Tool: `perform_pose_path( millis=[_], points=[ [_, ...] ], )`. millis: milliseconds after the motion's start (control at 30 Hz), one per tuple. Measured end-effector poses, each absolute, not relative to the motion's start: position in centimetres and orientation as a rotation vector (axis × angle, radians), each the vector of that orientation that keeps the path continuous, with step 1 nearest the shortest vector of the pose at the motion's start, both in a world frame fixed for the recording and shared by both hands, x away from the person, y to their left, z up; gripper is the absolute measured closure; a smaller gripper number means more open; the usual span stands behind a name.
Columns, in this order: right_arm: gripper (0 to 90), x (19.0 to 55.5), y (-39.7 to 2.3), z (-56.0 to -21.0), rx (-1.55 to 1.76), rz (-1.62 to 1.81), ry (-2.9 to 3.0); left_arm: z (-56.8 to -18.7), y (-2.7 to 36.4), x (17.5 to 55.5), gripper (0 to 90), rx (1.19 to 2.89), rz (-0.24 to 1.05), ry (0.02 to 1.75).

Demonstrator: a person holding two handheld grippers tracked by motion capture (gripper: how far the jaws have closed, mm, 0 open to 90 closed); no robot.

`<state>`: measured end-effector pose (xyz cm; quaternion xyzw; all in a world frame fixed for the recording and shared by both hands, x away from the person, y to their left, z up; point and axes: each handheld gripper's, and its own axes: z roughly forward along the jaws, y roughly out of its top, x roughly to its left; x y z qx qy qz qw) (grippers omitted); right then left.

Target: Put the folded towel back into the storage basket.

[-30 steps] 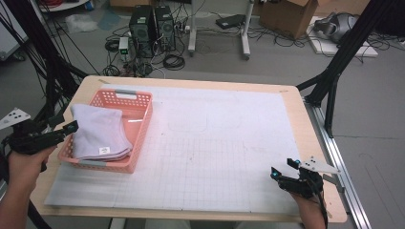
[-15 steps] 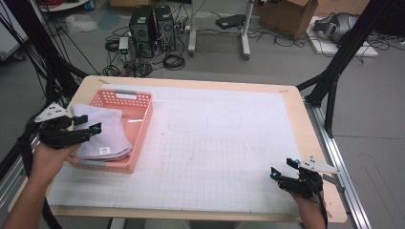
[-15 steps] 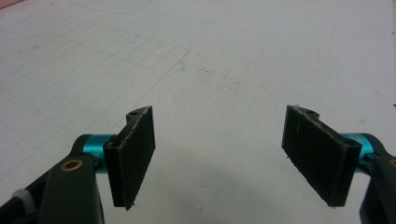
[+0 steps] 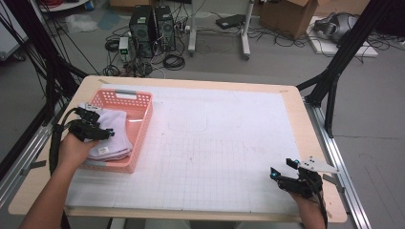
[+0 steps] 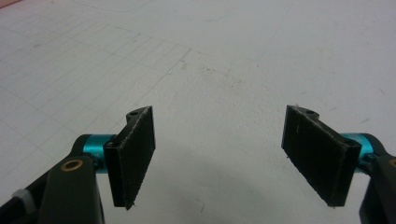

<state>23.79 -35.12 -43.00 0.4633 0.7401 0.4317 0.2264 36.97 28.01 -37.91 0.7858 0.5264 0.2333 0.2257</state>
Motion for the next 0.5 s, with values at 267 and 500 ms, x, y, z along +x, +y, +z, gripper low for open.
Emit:
perform_pose_path(
  millis=[267, 500],
  points=[
    [24.9, 23.8, -35.1, -43.0, 1.280, 1.188, 2.041, -38.9, 26.8, 38.3, 50.1, 2.315, 0.669, 1.570],
    [24.9, 23.8, -35.1, -43.0, 1.276, 1.192, 2.041, -39.0, 26.7, 39.0, 49.9, 2.258, 0.529, 1.584]
  ],
)
